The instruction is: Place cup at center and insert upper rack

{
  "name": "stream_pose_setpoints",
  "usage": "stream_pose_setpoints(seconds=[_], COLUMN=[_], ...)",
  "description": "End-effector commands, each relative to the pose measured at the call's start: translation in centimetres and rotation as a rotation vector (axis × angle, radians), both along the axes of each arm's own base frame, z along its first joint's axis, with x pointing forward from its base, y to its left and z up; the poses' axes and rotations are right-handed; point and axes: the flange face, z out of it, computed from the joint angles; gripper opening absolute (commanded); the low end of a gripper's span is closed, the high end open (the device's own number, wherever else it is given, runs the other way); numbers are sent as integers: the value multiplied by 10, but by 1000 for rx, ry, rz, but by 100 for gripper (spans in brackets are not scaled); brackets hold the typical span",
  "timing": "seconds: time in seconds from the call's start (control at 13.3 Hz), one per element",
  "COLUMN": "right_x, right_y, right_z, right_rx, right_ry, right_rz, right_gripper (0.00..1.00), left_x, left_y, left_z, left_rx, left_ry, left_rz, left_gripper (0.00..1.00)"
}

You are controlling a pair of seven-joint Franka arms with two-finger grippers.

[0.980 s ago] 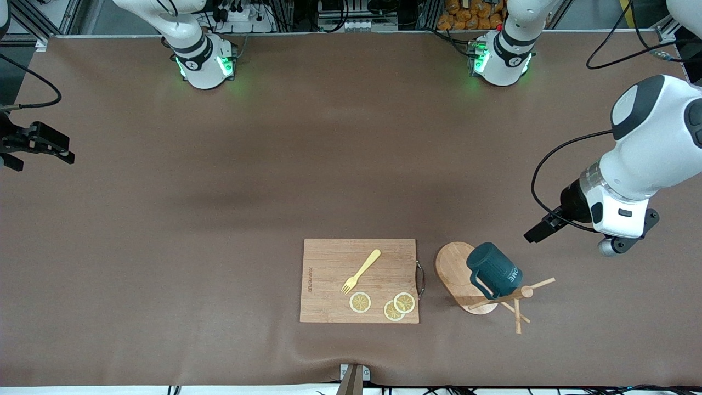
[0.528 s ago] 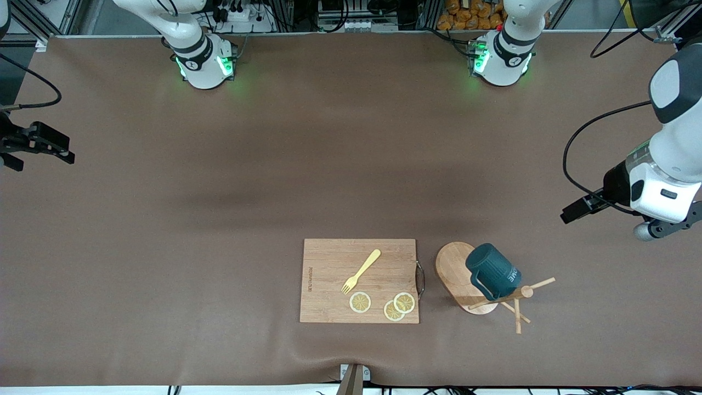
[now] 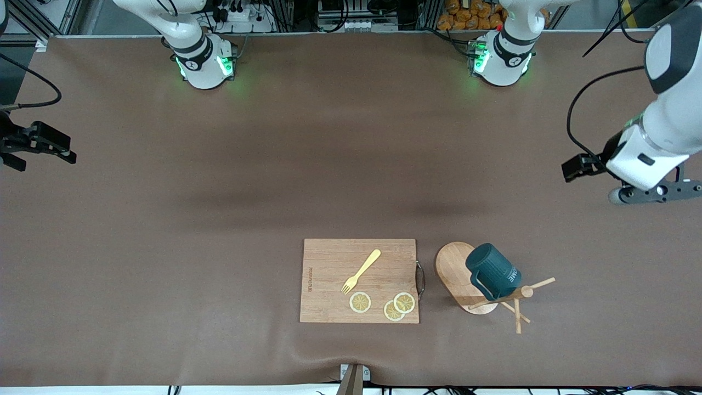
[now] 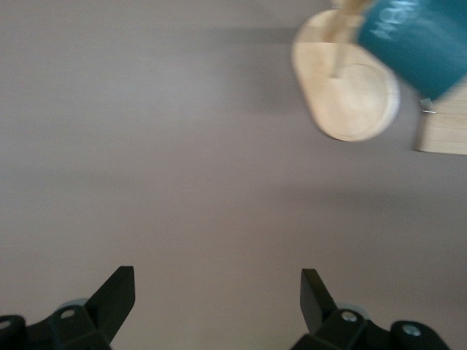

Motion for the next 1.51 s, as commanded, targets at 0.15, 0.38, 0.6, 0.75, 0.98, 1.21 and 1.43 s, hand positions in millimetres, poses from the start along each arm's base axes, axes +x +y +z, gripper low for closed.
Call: stream_pose_setpoints(seconds=[0.15,0.38,0.6,0.75,0.98,1.21,1.43], right_x=[-3,-3,-3,-3,-3,-4,-3], right_y=[-3,-3,-3,-3,-3,-5,-6], right_z=[4,4,4,4,3,3,2], right_rx=[23,23,23,23,23,23,23], right_ry=[1,1,1,1,3,3,3], right_rz=[-19,-19,-20,-20,-20,-22,-23], right_gripper=[100,100,100,100,100,100,100], left_x=[-55,-53,-52,-52,-54,-55,-56], left_y=[-15,-1,4,13,16,14,14], left_z=[53,68,81,83,85,84,84], left_rx=[-46,-17,-18,-17,-20,-27,-27], left_ry=[8,-19,-23,-27,-28,-22,-20], left_rz=[-148,-155,-135,-76,-50,-42,-45], left_gripper=[100,100,100,100,100,100,100])
